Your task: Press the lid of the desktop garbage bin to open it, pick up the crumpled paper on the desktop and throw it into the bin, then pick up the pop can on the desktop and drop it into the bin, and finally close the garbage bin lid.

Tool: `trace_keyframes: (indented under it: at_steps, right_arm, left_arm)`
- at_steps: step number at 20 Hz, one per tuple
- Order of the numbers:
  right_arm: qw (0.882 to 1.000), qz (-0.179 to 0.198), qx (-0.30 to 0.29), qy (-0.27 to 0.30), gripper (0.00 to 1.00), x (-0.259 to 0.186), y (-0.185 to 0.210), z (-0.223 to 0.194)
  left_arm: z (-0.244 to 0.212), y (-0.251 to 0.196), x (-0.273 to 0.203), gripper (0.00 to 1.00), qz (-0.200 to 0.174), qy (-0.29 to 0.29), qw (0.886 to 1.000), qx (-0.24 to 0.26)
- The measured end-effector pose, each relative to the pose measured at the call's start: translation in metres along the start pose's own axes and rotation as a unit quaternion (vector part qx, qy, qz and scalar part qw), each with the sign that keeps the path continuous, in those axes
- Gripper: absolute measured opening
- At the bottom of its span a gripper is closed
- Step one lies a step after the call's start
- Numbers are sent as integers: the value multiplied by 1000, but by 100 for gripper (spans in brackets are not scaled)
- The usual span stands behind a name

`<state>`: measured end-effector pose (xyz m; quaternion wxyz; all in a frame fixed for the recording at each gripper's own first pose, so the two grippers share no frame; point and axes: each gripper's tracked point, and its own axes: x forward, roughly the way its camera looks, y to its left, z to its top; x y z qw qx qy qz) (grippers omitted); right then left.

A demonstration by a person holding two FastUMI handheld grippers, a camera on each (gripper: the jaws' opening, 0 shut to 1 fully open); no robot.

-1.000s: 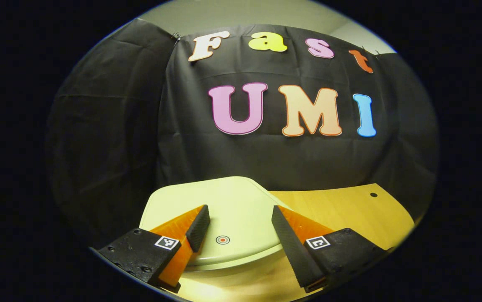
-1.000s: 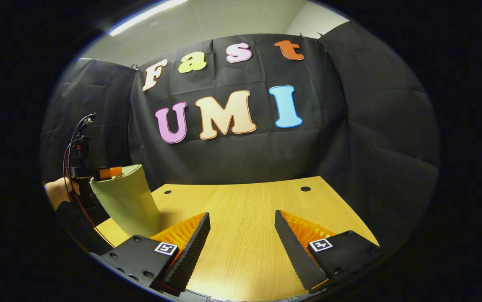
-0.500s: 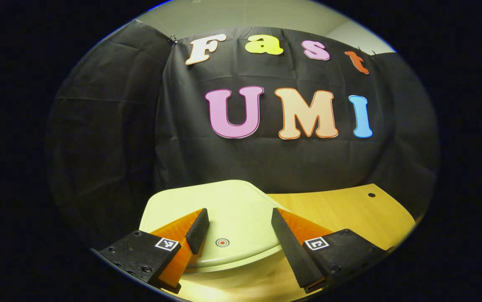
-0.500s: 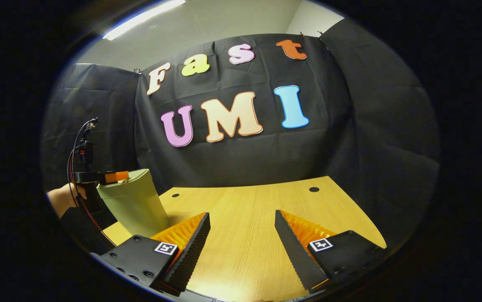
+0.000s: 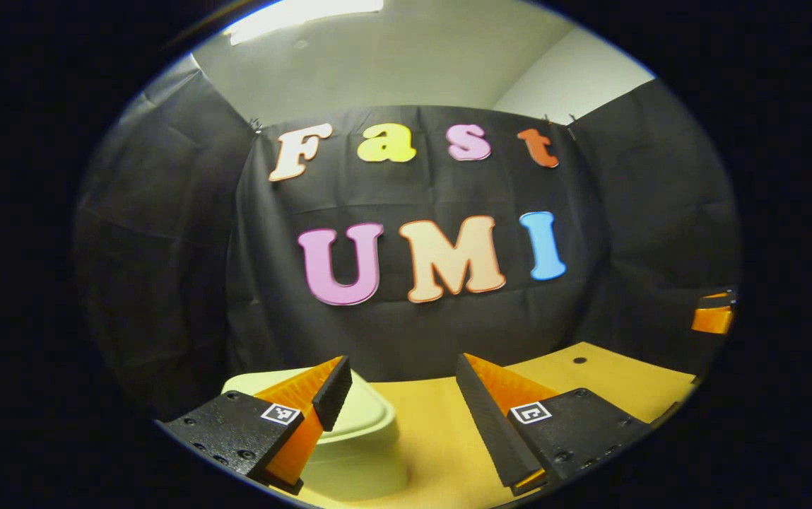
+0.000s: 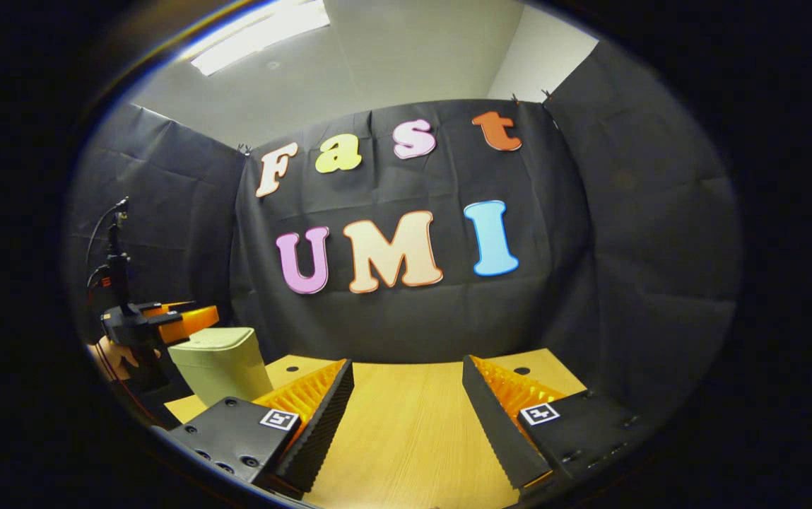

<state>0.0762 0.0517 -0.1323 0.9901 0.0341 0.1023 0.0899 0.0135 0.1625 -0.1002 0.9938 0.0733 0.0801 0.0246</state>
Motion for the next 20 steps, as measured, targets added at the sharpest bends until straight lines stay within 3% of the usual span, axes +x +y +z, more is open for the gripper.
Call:
trace_keyframes:
  at_steps: [3, 8, 19, 20]
  right_arm:
    - [1000, -2, 8, -14, 98, -6, 1, 10]
    - [999, -1, -24, -37, 97, -21, -2, 15]
    - [998, -22, -26, -46, 94, -28, -27, 21]
    - [998, -23, -27, -47, 97, -29, -28, 21]
  left_arm:
    - [16, -58, -6, 93, -53, -20, 998, -24]
    - [7, -111, -16, 93, -92, -10, 994, -56]
    - [9, -147, -6, 97, -130, 1, 989, -69]
    - [7, -148, -7, 93, -132, 2, 989, -65]
